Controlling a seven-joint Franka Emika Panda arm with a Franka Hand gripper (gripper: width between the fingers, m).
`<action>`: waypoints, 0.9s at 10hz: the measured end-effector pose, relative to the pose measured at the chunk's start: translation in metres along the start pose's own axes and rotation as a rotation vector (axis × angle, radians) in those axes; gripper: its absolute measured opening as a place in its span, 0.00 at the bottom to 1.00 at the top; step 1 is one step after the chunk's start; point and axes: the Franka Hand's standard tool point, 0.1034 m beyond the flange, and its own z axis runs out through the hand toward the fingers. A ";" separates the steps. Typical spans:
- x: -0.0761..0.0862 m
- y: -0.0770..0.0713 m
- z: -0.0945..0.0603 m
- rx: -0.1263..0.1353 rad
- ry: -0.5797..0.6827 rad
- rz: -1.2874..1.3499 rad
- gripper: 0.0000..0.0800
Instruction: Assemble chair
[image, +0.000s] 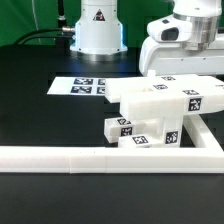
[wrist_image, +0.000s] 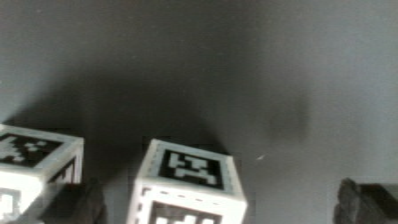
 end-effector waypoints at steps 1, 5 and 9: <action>0.001 -0.001 0.000 0.000 0.000 -0.001 0.81; -0.001 -0.001 0.010 -0.004 -0.004 -0.003 0.81; -0.002 0.000 0.012 -0.005 -0.007 -0.003 0.50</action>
Offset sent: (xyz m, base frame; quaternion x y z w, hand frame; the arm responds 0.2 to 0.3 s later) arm 0.0058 0.0040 -0.0119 0.0068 0.0058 -0.0040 1.0000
